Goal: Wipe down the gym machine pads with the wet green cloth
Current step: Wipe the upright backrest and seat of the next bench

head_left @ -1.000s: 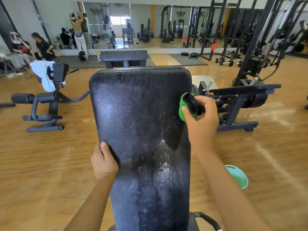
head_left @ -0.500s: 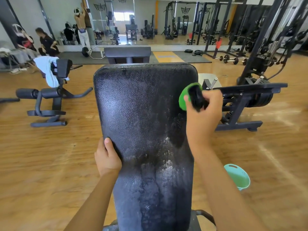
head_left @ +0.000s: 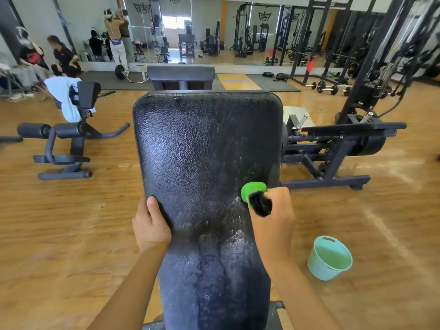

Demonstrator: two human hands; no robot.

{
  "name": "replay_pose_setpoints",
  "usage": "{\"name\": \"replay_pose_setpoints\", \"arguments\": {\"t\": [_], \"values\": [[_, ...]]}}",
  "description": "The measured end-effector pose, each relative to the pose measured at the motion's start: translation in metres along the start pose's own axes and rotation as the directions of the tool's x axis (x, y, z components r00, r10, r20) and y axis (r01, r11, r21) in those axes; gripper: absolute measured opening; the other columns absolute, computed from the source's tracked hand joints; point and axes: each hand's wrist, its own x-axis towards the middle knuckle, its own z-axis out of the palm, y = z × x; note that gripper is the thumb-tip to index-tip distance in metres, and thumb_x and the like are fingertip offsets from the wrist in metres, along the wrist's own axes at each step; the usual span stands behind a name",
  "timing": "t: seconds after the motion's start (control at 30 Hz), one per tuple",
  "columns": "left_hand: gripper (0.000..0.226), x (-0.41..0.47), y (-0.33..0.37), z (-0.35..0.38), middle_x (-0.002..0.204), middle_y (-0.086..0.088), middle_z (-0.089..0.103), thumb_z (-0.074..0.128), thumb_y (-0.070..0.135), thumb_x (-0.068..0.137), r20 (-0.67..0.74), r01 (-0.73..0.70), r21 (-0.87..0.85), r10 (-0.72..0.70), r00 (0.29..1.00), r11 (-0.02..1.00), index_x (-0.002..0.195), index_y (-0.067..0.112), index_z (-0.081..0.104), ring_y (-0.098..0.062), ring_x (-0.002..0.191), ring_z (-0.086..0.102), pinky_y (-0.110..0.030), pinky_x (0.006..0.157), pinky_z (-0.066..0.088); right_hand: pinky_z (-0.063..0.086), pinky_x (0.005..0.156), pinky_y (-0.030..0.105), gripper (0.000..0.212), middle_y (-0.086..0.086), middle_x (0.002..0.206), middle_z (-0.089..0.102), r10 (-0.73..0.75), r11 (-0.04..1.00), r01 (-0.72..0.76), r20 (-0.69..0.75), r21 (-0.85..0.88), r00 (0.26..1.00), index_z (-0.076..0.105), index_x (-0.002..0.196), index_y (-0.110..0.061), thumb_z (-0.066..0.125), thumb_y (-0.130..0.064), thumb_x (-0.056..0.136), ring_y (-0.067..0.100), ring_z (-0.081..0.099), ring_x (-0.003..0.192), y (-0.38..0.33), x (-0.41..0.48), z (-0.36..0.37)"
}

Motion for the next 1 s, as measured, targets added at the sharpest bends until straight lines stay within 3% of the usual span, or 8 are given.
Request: {"name": "replay_pose_setpoints", "arguments": {"t": [0.2, 0.3, 0.47, 0.63, 0.73, 0.87, 1.0], "values": [[0.052, 0.000, 0.003, -0.001, 0.065, -0.014, 0.045, 0.017, 0.051, 0.087, -0.002, -0.007, -0.004, 0.007, 1.000, 1.000, 0.074, 0.007, 0.041, -0.028, 0.063, 0.036, -0.034, 0.059, 0.011, 0.035, 0.067, 0.013, 0.042, 0.008, 0.082, 0.053, 0.097, 0.977, -0.076, -0.096, 0.202, 0.991, 0.045, 0.085, -0.024, 0.076, 0.001, 0.076, 0.011, 0.043, 0.075, -0.017, 0.046, -0.004], [0.052, 0.000, 0.004, -0.001, 0.063, -0.006, 0.042, 0.017, 0.052, 0.087, -0.010, 0.003, -0.001, -0.003, 1.000, 1.000, 0.074, 0.007, 0.042, -0.027, 0.063, 0.036, -0.035, 0.059, 0.011, 0.032, 0.062, 0.015, 0.031, 0.009, 0.081, 0.052, 0.078, 0.986, -0.061, -0.102, 0.156, 0.992, 0.049, 0.084, -0.015, 0.077, -0.003, 0.077, 0.009, 0.039, 0.072, -0.023, 0.069, 0.002], [0.054, 0.000, 0.002, 0.000, 0.065, -0.010, 0.044, 0.017, 0.051, 0.087, -0.015, -0.002, -0.002, 0.002, 1.000, 1.000, 0.074, 0.006, 0.043, -0.028, 0.064, 0.037, -0.033, 0.059, 0.012, 0.025, 0.056, 0.018, 0.041, -0.003, 0.077, 0.043, 0.070, 0.997, -0.069, 0.077, -0.016, 0.995, 0.039, 0.079, -0.020, 0.079, -0.008, 0.075, 0.009, 0.031, 0.066, -0.021, 0.049, -0.005], [0.062, -0.003, 0.005, -0.001, 0.074, -0.021, 0.052, 0.016, 0.053, 0.084, -0.007, -0.008, -0.021, 0.008, 1.000, 1.000, 0.078, 0.001, 0.049, -0.027, 0.069, 0.039, -0.030, 0.062, 0.018, 0.041, 0.054, 0.025, 0.030, 0.001, 0.076, 0.053, 0.142, 0.990, -0.144, 0.218, -0.005, 0.965, 0.050, 0.078, -0.011, 0.080, -0.007, 0.076, 0.015, 0.045, 0.065, -0.015, 0.003, -0.013], [0.071, -0.002, 0.003, -0.001, 0.080, -0.029, 0.056, 0.015, 0.055, 0.084, -0.002, 0.002, -0.008, -0.003, 1.000, 1.000, 0.083, -0.005, 0.053, -0.035, 0.072, 0.046, -0.031, 0.063, 0.019, 0.037, 0.062, 0.018, 0.025, 0.003, 0.079, 0.056, 0.144, 0.984, -0.158, 0.143, 0.088, 0.979, 0.054, 0.081, -0.009, 0.079, -0.006, 0.076, 0.013, 0.045, 0.071, -0.017, 0.030, -0.014], [0.073, -0.002, 0.003, -0.001, 0.080, -0.030, 0.055, 0.015, 0.057, 0.084, -0.002, 0.023, -0.003, -0.023, 1.000, 1.000, 0.082, -0.006, 0.052, -0.040, 0.075, 0.049, -0.038, 0.064, 0.025, 0.034, 0.062, 0.018, 0.023, 0.008, 0.083, 0.059, 0.121, 0.989, -0.119, -0.013, 0.082, 0.993, 0.054, 0.086, -0.007, 0.076, -0.009, 0.080, 0.017, 0.049, 0.074, -0.017, 0.080, -0.011], [0.066, -0.001, 0.005, -0.001, 0.074, -0.028, 0.053, 0.016, 0.055, 0.085, -0.009, 0.025, -0.003, -0.025, 1.000, 1.000, 0.077, -0.002, 0.049, -0.038, 0.069, 0.046, -0.043, 0.063, 0.027, 0.034, 0.062, 0.016, 0.023, 0.004, 0.082, 0.060, 0.116, 0.991, -0.118, 0.047, 0.056, 0.992, 0.054, 0.086, -0.010, 0.076, -0.009, 0.080, 0.019, 0.052, 0.075, -0.010, 0.067, -0.012]]}}
